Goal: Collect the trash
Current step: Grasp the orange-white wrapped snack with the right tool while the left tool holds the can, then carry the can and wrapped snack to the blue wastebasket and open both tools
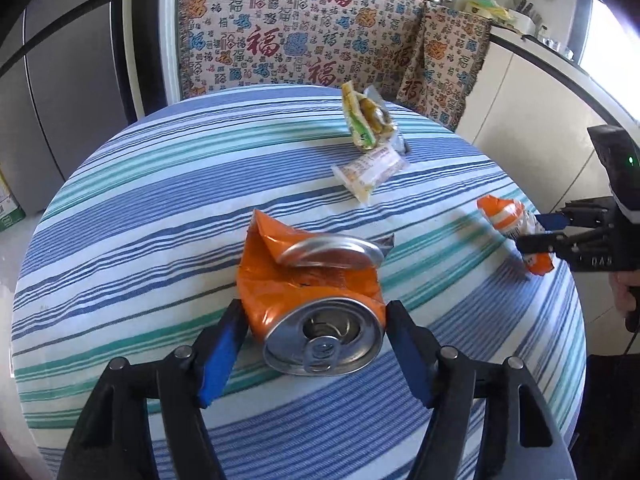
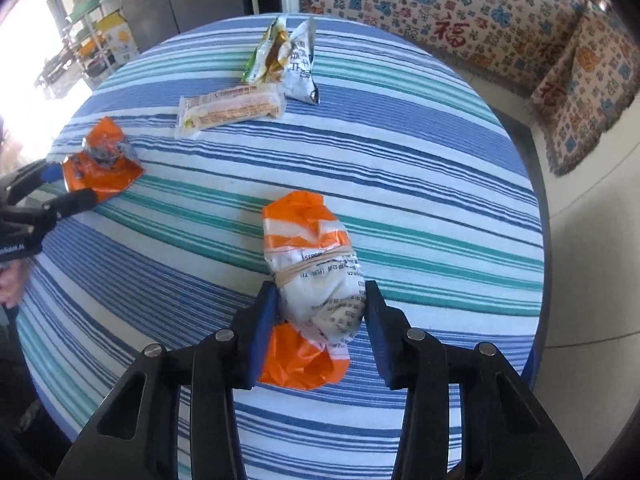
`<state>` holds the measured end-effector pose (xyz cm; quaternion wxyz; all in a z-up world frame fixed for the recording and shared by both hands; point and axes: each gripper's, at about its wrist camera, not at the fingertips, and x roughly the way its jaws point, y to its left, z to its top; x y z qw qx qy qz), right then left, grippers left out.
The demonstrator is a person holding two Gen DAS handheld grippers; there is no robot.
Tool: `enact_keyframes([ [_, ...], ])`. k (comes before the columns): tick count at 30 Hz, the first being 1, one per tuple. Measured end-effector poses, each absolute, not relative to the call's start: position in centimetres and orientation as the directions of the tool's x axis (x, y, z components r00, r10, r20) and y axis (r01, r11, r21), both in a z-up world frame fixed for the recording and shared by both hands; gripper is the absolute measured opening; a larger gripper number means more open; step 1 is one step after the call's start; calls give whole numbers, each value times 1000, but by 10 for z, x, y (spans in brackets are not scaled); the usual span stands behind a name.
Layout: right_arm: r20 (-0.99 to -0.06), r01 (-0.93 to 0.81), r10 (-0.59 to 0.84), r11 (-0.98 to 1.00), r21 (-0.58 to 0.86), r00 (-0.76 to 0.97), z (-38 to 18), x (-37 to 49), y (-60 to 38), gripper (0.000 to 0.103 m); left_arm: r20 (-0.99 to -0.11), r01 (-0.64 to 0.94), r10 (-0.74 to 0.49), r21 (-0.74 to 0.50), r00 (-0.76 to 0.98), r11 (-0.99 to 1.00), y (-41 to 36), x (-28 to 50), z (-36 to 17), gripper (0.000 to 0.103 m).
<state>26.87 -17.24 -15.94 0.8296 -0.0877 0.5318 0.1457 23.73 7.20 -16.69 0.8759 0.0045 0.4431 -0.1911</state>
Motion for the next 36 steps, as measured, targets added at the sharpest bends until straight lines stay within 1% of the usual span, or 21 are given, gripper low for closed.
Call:
enact_keyframes([
  [4,-887,-286,203,954,85,415,-148,256,-189,44,-768,358,-354,-174,534,918,59,227,-160,71],
  [11,-857,-192,269,960,203,440,-136,239,-234,44,-731,445,-440,-206,522,871,3,217,-131,71],
  [16,-832,-105,261,965,241,489,-120,223,-287,44,-700,530,-522,-238,488,814,-57,212,-108,71],
  [21,-826,42,170,973,227,537,-114,204,-362,44,-683,622,-597,-262,421,738,-138,214,-96,72],
  [26,-836,170,103,959,228,539,-125,191,-429,44,-700,685,-634,-286,328,670,-230,219,-108,72],
  [30,-846,253,76,936,243,528,-142,187,-473,44,-725,719,-629,-276,279,638,-295,225,-127,72],
  [36,-858,337,76,899,279,508,-175,191,-518,44,-765,731,-598,-262,240,629,-353,238,-164,72],
])
